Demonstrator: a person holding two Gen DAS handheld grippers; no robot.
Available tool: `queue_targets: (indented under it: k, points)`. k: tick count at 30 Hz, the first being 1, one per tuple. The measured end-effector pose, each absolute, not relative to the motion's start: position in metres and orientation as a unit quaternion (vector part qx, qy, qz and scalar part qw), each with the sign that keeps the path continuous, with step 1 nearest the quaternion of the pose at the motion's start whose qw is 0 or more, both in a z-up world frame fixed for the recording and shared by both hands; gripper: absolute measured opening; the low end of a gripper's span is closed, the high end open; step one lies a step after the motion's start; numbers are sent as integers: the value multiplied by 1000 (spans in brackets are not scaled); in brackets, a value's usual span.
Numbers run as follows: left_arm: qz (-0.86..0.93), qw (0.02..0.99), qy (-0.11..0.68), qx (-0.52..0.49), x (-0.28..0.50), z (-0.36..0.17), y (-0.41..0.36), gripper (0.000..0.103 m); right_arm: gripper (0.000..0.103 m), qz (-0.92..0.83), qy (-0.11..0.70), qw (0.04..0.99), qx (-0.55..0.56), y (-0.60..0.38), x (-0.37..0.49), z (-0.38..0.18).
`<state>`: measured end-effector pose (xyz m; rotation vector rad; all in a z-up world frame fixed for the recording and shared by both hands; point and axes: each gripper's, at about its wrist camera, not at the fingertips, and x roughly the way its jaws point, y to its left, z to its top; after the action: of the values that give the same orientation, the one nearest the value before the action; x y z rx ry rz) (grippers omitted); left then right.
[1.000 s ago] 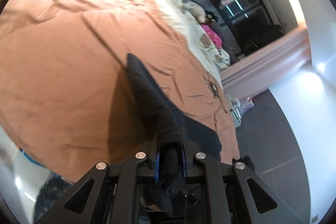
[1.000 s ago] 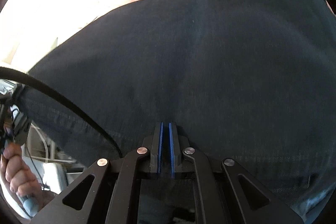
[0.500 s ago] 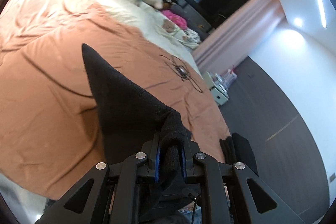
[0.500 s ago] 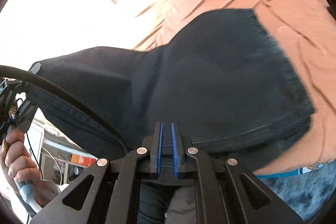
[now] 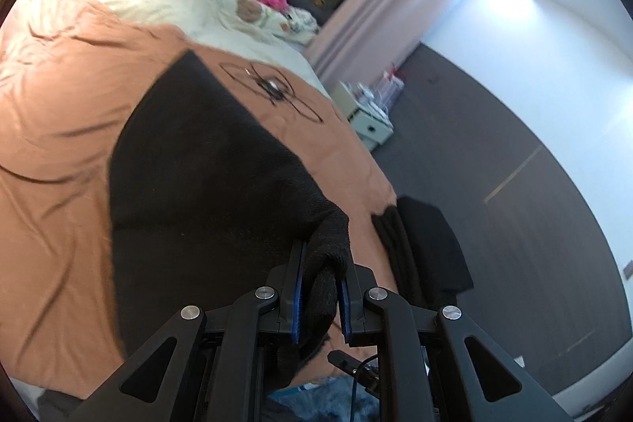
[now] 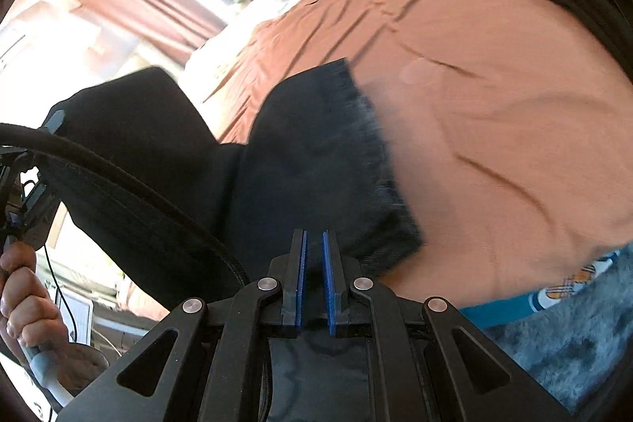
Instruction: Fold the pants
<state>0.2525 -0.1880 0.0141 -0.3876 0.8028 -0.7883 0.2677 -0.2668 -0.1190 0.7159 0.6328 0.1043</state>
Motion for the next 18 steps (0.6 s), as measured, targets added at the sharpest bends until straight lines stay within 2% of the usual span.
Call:
queue_targets:
  k: [10,18]
  points:
    - [-394,785,455,-146,244,-56,-258,15,6,12,308,874,376,-300,233,-133]
    - [-407,781,458,-122,223,-58,-277,15,6,14,308,869,388,-306,230,-137]
